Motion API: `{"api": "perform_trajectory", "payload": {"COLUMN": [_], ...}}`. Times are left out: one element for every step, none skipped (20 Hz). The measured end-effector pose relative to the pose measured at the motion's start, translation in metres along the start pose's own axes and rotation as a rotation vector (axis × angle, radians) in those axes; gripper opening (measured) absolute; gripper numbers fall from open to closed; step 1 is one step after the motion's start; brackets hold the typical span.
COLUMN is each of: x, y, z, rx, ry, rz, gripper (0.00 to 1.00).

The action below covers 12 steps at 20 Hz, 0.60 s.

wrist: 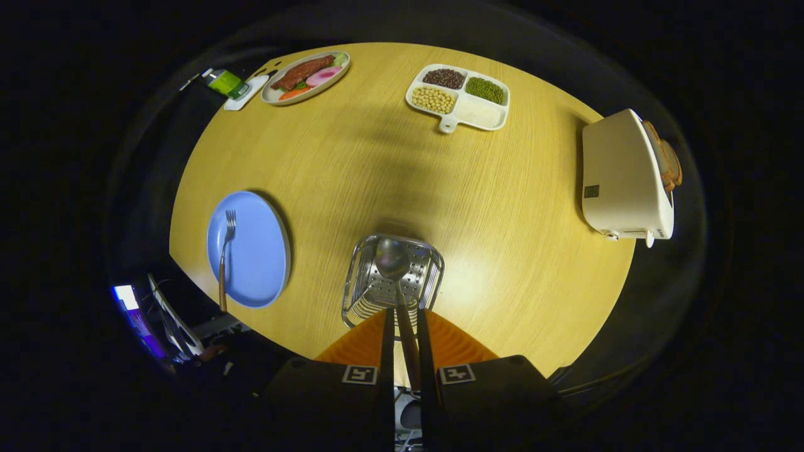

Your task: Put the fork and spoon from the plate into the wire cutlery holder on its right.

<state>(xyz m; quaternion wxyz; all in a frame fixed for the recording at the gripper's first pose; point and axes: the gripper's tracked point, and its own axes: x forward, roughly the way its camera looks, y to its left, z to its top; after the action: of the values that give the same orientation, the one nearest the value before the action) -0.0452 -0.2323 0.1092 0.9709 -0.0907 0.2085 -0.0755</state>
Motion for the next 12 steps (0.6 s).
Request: {"api": "perform_trajectory", "payload": {"x": [-0.008, -0.018, -0.029, -0.039, -0.048, -0.057, -0.063, -0.067, -0.070, -0.069, -0.067, -0.063], "y": [0.006, 0.014, 0.023, 0.035, 0.047, 0.062, 0.077, 0.094, 0.108, 0.125, 0.141, 0.159], "z": [0.005, 0.010, 0.013, 0.018, 0.019, 0.021, 0.019, 0.017, 0.014, 0.010, 0.006, 0.001], "rx": [0.012, 0.019, 0.027, 0.032, 0.034, 0.028, 0.016, -0.002, -0.023, -0.043, -0.059, -0.071], "ry": [-0.038, -0.077, -0.114, -0.151, -0.182, -0.206, -0.220, -0.226, -0.228, -0.224, -0.217, -0.207], "rz": [0.012, 0.030, 0.049, 0.072, 0.097, 0.127, 0.153, 0.177, 0.194, 0.212, 0.230, 0.251], "gripper": [0.23, 0.23, 0.23, 0.23, 0.23, 0.23, 0.23, 0.23, 0.30, 0.33, 0.33, 0.34]}}
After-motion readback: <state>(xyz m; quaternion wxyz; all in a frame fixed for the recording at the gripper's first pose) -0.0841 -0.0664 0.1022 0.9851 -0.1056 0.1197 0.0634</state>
